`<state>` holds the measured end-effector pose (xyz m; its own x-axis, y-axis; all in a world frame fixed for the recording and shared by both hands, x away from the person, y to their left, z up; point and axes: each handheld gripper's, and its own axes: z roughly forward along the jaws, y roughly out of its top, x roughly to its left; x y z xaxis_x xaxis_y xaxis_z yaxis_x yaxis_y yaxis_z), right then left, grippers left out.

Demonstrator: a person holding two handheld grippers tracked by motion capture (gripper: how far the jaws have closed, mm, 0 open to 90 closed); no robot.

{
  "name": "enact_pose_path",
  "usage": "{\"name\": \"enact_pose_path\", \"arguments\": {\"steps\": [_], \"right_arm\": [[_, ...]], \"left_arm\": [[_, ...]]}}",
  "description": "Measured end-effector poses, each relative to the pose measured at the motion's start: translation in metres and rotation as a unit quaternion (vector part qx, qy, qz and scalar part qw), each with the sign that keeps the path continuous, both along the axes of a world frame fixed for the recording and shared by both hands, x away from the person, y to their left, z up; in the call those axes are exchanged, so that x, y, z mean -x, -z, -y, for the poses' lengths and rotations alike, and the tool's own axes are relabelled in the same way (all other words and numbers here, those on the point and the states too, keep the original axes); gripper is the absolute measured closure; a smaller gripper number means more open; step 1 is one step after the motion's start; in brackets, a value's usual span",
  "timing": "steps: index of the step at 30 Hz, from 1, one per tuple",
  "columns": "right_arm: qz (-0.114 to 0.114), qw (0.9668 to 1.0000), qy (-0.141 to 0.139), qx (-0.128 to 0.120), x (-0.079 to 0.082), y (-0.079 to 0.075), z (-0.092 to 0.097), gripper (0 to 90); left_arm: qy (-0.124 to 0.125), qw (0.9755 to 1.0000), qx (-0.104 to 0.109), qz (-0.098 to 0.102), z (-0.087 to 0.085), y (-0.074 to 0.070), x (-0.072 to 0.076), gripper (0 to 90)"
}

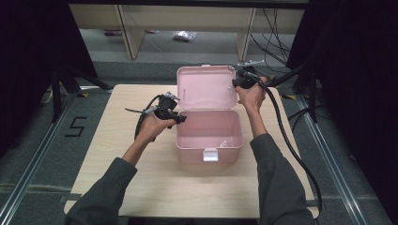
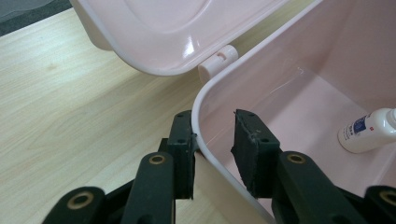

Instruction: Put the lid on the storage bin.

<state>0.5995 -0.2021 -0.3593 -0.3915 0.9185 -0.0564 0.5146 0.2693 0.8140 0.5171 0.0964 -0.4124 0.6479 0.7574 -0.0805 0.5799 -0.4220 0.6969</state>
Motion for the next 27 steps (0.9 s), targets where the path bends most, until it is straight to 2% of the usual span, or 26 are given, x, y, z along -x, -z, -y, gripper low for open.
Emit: {"name": "enact_pose_path", "arguments": {"steps": [1,2,3,4,5,7,10,11,12,15,16,17,20,21,23,24,26,27], "right_arm": [[-0.002,0.9999,0.007,-0.011,0.003,-0.001,-0.001,84.0],[0.012,0.9999,0.007,-0.007,0.005,-0.001,-0.002,84.0],[0.010,0.9999,0.004,-0.009,0.008,-0.003,-0.002,84.0],[0.016,0.9999,-0.003,0.000,0.010,-0.004,-0.001,84.1],[0.021,0.9997,0.002,-0.014,0.012,-0.004,-0.002,84.3],[0.025,0.9995,-0.003,-0.021,0.017,-0.006,0.000,84.5],[0.040,0.9991,-0.009,-0.014,0.022,-0.007,0.001,84.5],[0.039,0.9991,-0.014,-0.011,0.024,-0.009,0.003,84.5],[0.041,0.9989,-0.014,-0.020,0.026,-0.009,0.002,84.6],[0.043,0.9986,-0.016,-0.026,0.032,-0.011,0.002,84.9],[0.052,0.9981,-0.013,-0.029,0.032,-0.010,0.001,85.0],[0.046,0.9983,-0.019,-0.032,0.033,-0.011,0.002,85.1],[0.049,0.9981,-0.019,-0.031,0.037,-0.013,0.002,85.4],[0.060,0.9976,-0.020,-0.027,0.038,-0.012,0.002,85.4],[0.056,0.9977,-0.018,-0.032,0.042,-0.014,0.002,85.4],[0.065,0.9972,-0.023,-0.028,0.043,-0.014,0.004,85.5],[0.069,0.9969,-0.024,-0.029,0.047,-0.015,0.006,85.6],[0.074,0.9964,-0.022,-0.036,0.049,-0.014,0.005,85.6]], "left_arm": [[0.007,0.9999,0.000,0.009,0.000,0.001,-0.001,68.5],[0.003,1.0000,0.003,0.007,0.000,0.001,-0.001,68.7],[0.006,0.9999,0.002,0.008,-0.001,0.001,-0.001,68.9],[0.006,0.9999,0.003,0.009,-0.001,0.001,-0.001,69.1],[0.006,0.9999,0.003,0.010,-0.001,0.001,-0.001,69.4],[0.005,0.9999,0.004,0.013,-0.001,0.001,-0.001,70.2],[0.008,0.9998,0.003,0.015,-0.001,0.000,0.000,71.4],[0.010,0.9998,0.002,0.016,-0.001,0.000,0.000,72.3],[0.004,0.9997,0.004,0.024,-0.001,-0.001,0.000,74.0],[0.007,0.9997,0.004,0.022,-0.002,-0.002,0.001,76.9],[0.010,0.9998,0.006,0.019,-0.002,-0.002,0.001,77.0],[0.011,0.9997,0.005,0.019,-0.003,-0.002,0.001,77.1],[0.006,0.9997,0.003,0.025,-0.002,-0.002,0.001,77.1],[0.005,0.9997,0.004,0.024,-0.002,-0.002,0.001,77.1],[0.005,0.9997,0.004,0.025,-0.002,-0.001,0.001,77.0],[0.005,0.9997,0.005,0.025,-0.002,-0.001,0.001,77.0],[0.003,0.9996,0.006,0.026,-0.002,-0.001,0.000,76.9],[0.002,0.9996,0.007,0.027,-0.001,-0.001,0.000,76.8]]}}
